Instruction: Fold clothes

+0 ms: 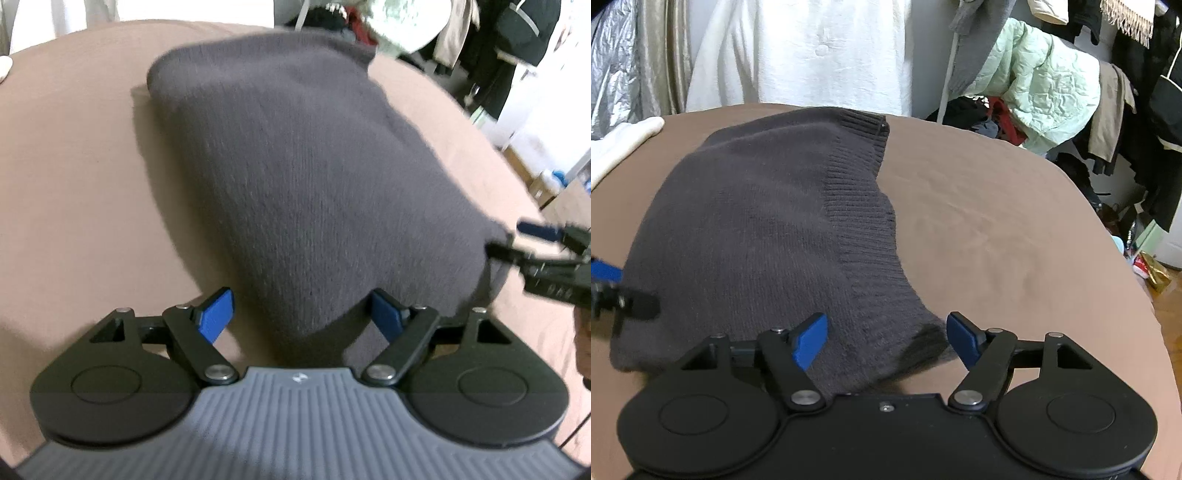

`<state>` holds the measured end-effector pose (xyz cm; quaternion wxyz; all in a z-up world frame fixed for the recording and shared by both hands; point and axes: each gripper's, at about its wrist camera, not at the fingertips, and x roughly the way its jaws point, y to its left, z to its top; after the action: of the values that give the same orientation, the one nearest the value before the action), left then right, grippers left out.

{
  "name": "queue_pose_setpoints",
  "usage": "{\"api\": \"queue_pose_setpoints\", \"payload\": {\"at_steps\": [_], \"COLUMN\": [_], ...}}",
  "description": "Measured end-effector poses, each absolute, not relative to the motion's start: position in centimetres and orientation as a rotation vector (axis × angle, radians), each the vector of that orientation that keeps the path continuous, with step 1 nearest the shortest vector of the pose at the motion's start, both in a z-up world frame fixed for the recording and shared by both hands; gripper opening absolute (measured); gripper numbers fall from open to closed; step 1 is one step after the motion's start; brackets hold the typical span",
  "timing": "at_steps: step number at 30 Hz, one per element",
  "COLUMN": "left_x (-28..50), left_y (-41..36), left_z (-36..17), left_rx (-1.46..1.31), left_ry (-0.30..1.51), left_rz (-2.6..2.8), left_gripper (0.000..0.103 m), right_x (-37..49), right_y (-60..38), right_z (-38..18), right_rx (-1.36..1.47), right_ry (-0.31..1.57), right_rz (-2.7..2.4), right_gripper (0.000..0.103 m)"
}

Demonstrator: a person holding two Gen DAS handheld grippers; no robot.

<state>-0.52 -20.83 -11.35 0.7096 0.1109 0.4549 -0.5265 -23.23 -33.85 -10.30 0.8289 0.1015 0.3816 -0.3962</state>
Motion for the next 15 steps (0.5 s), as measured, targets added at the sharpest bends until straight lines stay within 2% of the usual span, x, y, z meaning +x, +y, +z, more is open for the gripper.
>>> {"api": "queue_pose_setpoints", "payload": {"at_steps": [1, 8, 15], "left_x": [-0.1, 3.2, 6.6], "left_y": [-20.6, -18.9, -18.7], "left_z": [-11.1, -11.1, -11.4], "left_rx": [0.222, 0.072, -0.031], "left_ry": [1.001, 1.031, 1.085], "left_rz": [-1.17, -1.118, -1.068], "left_gripper": [0.08, 0.08, 0.08], "right_x": [-23.5, -26.3, -30.3], "right_y": [-34.2, -36.1, -37.2], "right_z": [-10.4, -10.7, -12.7], "right_rx": [0.218, 0.42, 0.924], "right_ry": [0.828, 0.774, 0.586], "right_rz": [-0.851, -0.822, -0.617], "right_gripper": [0.085, 0.086, 0.086]}}
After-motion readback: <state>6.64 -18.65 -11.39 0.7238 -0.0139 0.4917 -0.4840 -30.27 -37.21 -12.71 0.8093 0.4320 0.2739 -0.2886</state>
